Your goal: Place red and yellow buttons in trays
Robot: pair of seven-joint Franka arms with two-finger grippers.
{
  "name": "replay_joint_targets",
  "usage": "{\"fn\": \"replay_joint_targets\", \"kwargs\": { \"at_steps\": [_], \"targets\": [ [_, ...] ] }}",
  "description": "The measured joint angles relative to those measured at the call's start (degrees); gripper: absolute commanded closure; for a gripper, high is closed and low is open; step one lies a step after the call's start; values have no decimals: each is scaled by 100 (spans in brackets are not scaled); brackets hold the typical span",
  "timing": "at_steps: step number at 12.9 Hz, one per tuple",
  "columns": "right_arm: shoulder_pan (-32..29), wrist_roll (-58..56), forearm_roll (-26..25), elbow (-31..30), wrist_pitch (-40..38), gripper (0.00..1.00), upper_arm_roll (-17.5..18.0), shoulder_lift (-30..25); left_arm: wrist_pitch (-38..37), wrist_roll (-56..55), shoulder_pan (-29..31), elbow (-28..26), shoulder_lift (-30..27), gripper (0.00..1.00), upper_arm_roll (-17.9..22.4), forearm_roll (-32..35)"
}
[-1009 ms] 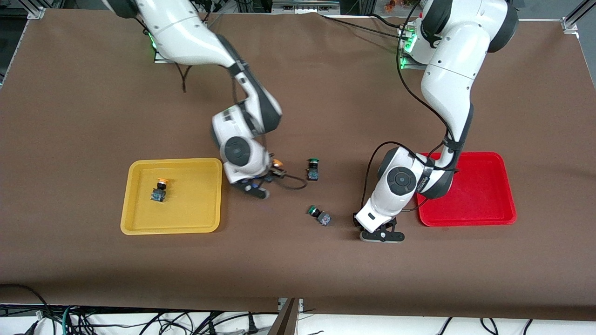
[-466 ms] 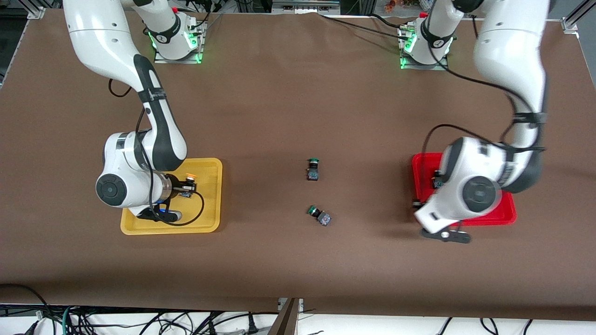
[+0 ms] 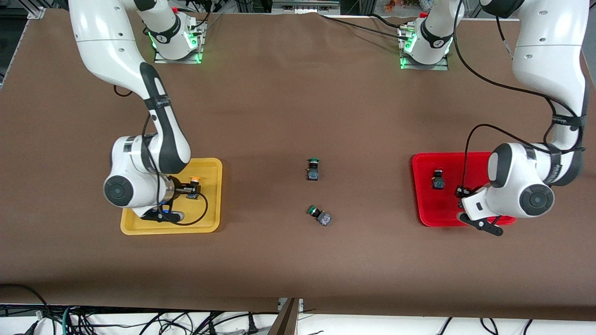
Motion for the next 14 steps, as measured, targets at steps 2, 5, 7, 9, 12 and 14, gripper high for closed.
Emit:
{"fn": "replay_joint_targets", "kwargs": {
  "at_steps": [2, 5, 7, 9, 12, 14],
  "targets": [
    [-26, -230, -3, 251, -602, 0, -270, -435, 358, 157, 87, -260, -81, 0, -15, 0],
    [-50, -392, -160, 675, -1911, 0, -588, -1210, 178, 165, 82, -261, -586, 0, -157, 0],
    [-65, -396, -425, 970, -2645, 0, -648, -1594, -240, -64, 65, -243, -1210, 0, -322, -1],
    [-86, -394, -569, 1115, -2948, 0, -589, -1950, -891, -369, 54, -217, -1944, 0, -478, -1],
    [-717, -385, -1147, 868, -3122, 0, 358, -2715, -2369, -998, 43, 40, -2941, 0, -613, -1],
    [-1143, -394, -1436, 530, -3250, 0, 873, -3225, -3304, -1142, 47, 426, -3355, 0, -584, -10]
  ]
}}
